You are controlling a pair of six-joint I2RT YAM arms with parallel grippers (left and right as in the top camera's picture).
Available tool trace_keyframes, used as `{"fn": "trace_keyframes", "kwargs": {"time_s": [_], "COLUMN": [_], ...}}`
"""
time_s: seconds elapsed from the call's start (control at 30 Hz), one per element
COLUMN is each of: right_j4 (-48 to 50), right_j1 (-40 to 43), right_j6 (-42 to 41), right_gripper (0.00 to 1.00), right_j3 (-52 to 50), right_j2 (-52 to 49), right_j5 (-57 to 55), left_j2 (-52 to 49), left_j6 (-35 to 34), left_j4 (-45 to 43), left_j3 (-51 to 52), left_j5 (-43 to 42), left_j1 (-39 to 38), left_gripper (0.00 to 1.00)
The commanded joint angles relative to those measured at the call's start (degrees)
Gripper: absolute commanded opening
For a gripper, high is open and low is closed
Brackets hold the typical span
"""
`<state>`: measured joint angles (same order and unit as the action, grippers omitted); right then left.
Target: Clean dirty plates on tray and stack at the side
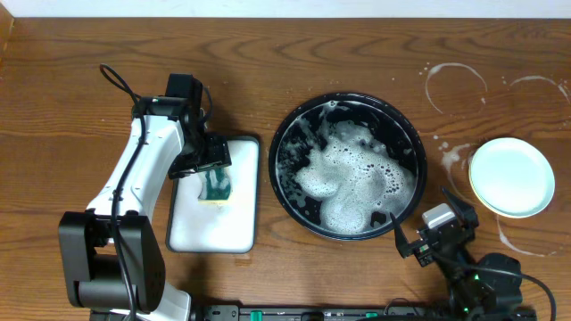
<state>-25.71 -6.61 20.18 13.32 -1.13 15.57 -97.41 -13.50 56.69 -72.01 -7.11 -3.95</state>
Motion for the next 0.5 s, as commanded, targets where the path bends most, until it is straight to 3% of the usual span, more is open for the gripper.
{"fn": "trace_keyframes", "kwargs": {"time_s": [0.0,0.2,0.47], "right_j4": [4.5,23.4,22.9], "right_j1": [-0.6,-0.6,-0.6], "right_j6": [0.7,0.7,0.7], "right_gripper": [0.99,0.99,0.99], "right_j3": [-3.5,-13.2,-13.0], "right_j2": [0.6,0.9,0.9], "right_j5": [-0.2,0.5,0.5], "left_j2": [-0.3,-0.3,-0.3], "left_j6": [0.1,0.1,0.1], "left_j4": [0.2,0.2,0.2], "left_j3": [0.2,0.2,0.2], "left_j5": [0.5,0.5,0.5], "left_j1": [0.2,0.2,0.2], "left_gripper": [0.81,0.81,0.81]}}
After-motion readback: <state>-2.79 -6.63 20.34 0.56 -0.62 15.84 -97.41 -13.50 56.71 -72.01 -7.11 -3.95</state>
